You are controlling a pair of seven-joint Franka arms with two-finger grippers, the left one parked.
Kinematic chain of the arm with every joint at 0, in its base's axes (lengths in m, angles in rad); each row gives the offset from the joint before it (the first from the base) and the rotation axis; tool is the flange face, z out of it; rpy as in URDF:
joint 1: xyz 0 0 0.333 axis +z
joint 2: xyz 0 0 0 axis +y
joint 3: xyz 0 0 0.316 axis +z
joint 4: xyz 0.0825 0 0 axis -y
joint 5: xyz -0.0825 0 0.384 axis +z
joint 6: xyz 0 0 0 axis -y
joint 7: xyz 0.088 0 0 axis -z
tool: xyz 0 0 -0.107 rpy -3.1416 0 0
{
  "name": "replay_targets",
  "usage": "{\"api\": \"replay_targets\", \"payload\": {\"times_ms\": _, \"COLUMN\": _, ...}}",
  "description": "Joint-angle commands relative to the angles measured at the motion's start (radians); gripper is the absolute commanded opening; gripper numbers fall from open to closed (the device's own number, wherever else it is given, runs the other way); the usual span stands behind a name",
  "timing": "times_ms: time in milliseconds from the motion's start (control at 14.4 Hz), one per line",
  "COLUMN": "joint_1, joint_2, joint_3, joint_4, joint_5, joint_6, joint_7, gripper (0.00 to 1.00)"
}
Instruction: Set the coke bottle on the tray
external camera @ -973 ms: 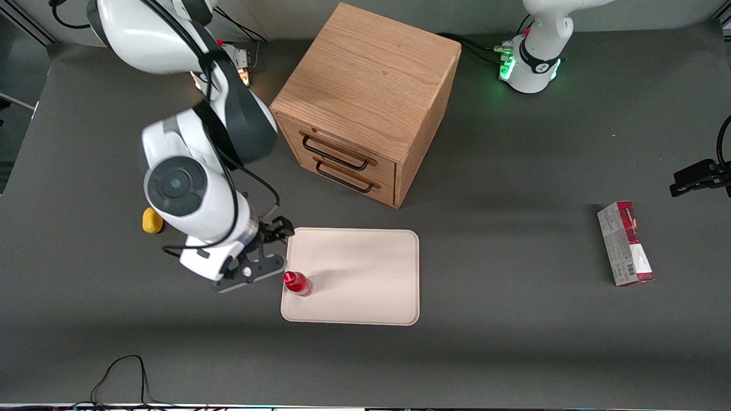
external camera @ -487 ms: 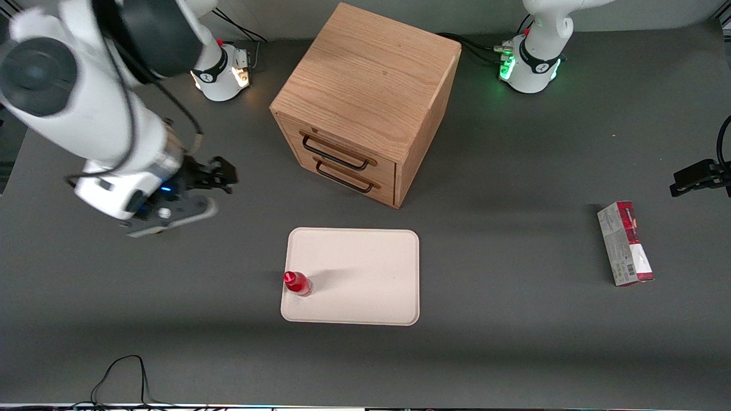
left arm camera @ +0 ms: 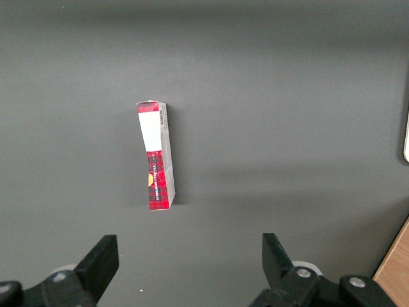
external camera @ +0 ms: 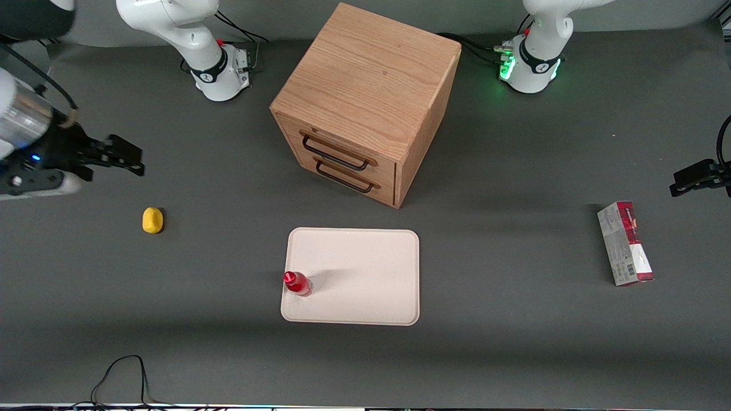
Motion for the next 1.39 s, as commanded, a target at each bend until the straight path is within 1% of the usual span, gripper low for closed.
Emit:
{"api": "replay_targets", "payload": {"times_ms": 0, "joint_1": -0.041, "joint_2": -0.095, "joint_3": 0.008, "joint_4": -0.12, "joint_5": 0.015, "joint_6": 0.054, "joint_7": -0.024, "gripper": 1.0}}
{"api": "replay_targets", "payload": {"times_ms": 278, "joint_1": -0.055, "joint_2": -0.096, "joint_3": -0.047, "joint_4": -0.132, "joint_5": 0.012, "joint_6": 0.069, "joint_7": -0.065, "gripper": 1.0}}
{"api": "replay_targets", "payload": {"times_ms": 417, "joint_1": -0.051, "joint_2": -0.105, "joint_3": -0.07, "joint_4": -0.177, "joint_5": 0.012, "joint_6": 0.113, "joint_7": -0.101, "gripper": 1.0}}
{"api": "replay_targets", "payload": {"times_ms": 695, "joint_1": -0.05, "joint_2": -0.099, "joint_3": -0.07, "joint_4": -0.194, "joint_5": -0.005, "joint_6": 0.132, "joint_7": -0.104, "gripper": 1.0}}
{"api": "replay_targets", "payload": {"times_ms": 834, "joint_1": -0.051, "joint_2": -0.072, "joint_3": -0.061, "joint_4": -0.177, "joint_5": -0.044, "joint_6": 0.14, "joint_7": -0.125, "gripper": 1.0}}
{"api": "replay_targets", "payload": {"times_ms": 973, "joint_1": -0.059, "joint_2": -0.061, "joint_3": -0.061, "joint_4": -0.165, "joint_5": -0.041, "joint_6": 0.138, "joint_7": -0.127, "gripper": 1.0}}
{"api": "replay_targets", "payload": {"times_ms": 1112, "joint_1": -0.107, "joint_2": -0.061, "joint_3": -0.029, "joint_4": -0.165, "joint_5": -0.04, "joint_6": 0.137, "joint_7": -0.128, "gripper": 1.0}}
{"api": "replay_targets", "payload": {"times_ms": 1321, "joint_1": -0.09, "joint_2": -0.069, "joint_3": -0.03, "joint_4": -0.165, "joint_5": -0.04, "joint_6": 0.132, "joint_7": -0.119, "gripper": 1.0}}
